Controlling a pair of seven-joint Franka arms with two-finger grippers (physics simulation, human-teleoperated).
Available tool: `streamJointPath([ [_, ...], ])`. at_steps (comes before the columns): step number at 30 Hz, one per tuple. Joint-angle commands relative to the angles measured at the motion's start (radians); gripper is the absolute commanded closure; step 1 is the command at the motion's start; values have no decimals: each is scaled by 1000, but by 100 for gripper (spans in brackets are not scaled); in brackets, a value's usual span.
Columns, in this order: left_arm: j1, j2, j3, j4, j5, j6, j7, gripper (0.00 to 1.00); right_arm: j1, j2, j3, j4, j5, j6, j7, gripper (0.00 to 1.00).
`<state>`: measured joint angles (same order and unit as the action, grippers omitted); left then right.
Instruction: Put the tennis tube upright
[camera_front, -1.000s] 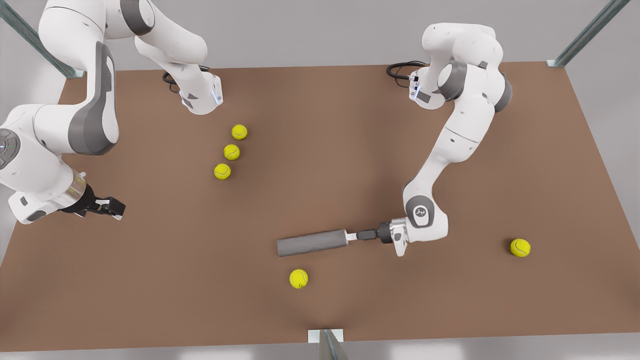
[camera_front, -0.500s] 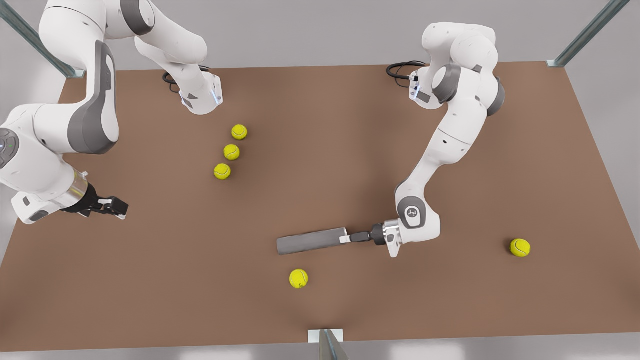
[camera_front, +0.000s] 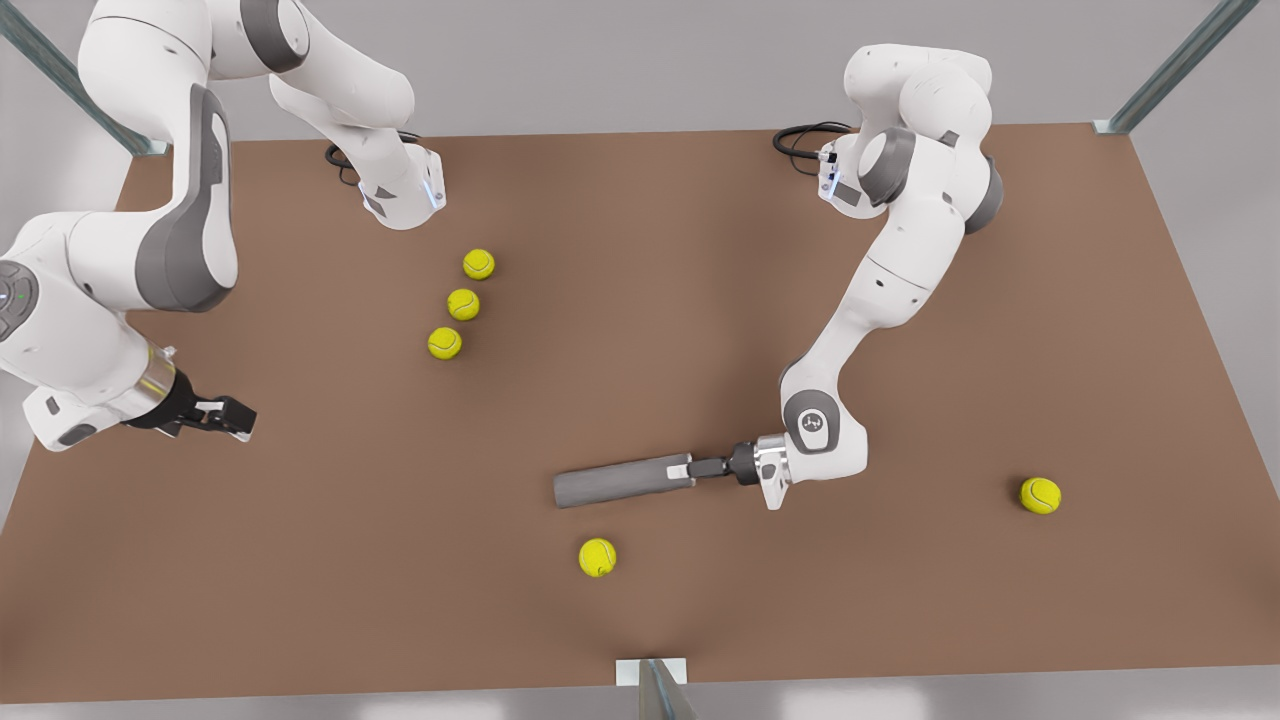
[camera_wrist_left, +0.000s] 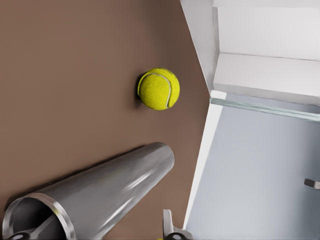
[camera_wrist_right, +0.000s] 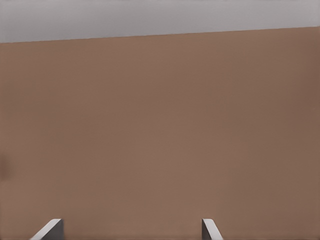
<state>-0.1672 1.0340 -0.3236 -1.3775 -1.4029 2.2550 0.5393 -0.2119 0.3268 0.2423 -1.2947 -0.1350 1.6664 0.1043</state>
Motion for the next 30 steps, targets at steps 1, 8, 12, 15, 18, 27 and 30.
streamJointPath([
  [1, 0, 0, 0, 0, -1, 0, 1, 33, 0, 0, 0, -1, 0, -1, 0, 0],
  [8, -14, 8, -5, 0, 1, 2, -1, 41, 2, 1, 0, 0, -2, -1, 0, 0],
  [12, -14, 8, -3, 0, -1, -2, -2, 46, 0, 0, 0, 0, -2, 1, 0, 0],
  [15, -12, 6, -3, 0, 1, -2, -7, 50, 0, 0, 0, 0, -2, -1, -2, 0],
  [18, -12, 6, -3, 0, 4, -2, -10, 53, -1, 0, 0, 0, -2, -1, -3, 0],
  [27, -12, -6, -3, 0, 7, -3, -12, 66, -1, 0, 0, 0, -2, -1, -3, 0],
  [30, -12, -6, -3, 0, 12, -5, -12, 70, 0, 0, 0, 0, -2, -1, -3, 0],
])
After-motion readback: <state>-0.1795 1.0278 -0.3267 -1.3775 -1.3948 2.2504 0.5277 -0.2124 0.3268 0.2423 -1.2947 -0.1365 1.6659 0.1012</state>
